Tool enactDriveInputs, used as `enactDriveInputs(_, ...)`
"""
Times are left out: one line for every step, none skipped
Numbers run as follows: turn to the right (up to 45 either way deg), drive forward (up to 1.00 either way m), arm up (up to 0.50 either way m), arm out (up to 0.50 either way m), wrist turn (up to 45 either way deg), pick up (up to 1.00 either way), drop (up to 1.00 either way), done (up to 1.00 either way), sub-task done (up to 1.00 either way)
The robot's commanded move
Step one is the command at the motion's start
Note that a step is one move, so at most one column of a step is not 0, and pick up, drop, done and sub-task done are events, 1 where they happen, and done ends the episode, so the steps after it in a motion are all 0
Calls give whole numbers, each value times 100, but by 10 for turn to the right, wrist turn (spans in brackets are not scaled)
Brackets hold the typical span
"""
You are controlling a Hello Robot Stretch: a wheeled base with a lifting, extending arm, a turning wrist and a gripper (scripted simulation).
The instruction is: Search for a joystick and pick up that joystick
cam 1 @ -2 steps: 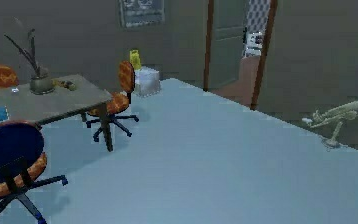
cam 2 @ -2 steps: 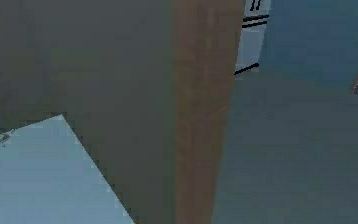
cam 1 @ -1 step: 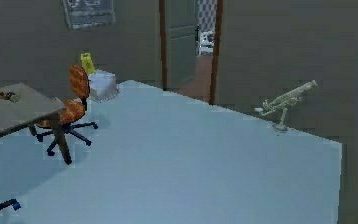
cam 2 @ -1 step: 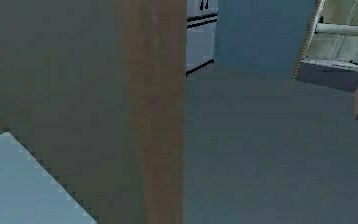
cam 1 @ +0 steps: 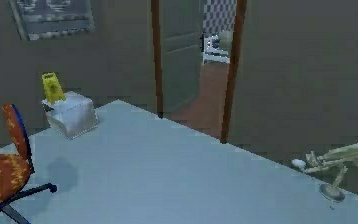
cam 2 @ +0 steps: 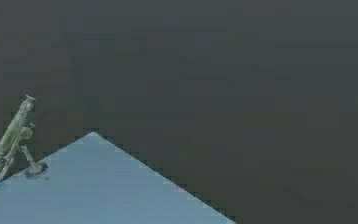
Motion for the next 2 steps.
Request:
enactDriveInputs(0,100,0,0,0,0,0,0,0)
enactDriveInputs(30,0,0,0,0,0,0,0,0)
